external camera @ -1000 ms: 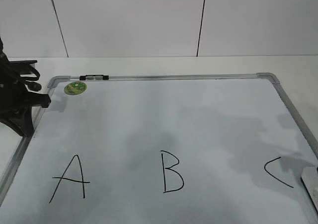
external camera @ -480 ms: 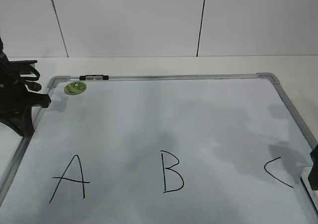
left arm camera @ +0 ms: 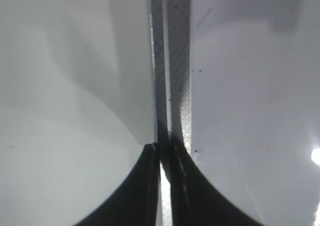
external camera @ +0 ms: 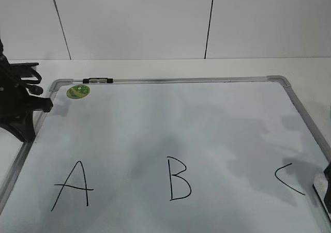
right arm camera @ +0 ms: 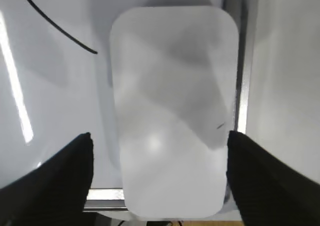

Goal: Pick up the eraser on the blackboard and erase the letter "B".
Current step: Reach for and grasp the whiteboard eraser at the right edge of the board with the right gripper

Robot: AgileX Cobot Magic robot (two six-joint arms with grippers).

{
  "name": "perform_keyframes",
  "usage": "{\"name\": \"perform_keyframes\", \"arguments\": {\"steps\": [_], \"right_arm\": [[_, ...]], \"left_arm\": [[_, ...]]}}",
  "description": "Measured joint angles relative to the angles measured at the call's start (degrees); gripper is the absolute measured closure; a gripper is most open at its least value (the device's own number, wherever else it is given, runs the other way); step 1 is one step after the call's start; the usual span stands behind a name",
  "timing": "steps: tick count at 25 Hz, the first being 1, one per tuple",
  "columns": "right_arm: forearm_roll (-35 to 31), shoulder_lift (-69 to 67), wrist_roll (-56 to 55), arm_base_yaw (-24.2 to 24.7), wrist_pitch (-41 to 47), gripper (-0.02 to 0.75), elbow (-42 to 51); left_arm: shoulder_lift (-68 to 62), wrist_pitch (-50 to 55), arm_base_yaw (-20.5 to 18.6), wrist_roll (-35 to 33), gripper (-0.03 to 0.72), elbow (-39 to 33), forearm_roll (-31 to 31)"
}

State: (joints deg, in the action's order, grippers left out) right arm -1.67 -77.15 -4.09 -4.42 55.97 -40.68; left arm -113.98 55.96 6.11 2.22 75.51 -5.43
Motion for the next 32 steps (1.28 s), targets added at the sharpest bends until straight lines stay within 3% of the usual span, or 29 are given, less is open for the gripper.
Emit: {"name": "perform_keyframes", "arguments": {"steps": [32], "right_arm": [[1.7,-7.6,0.1,0.0,-0.8,0.122,-0.5]], "left_arm": [[0.0,0.0,0.0,0.0,0.669,0.0,0.0]]}}
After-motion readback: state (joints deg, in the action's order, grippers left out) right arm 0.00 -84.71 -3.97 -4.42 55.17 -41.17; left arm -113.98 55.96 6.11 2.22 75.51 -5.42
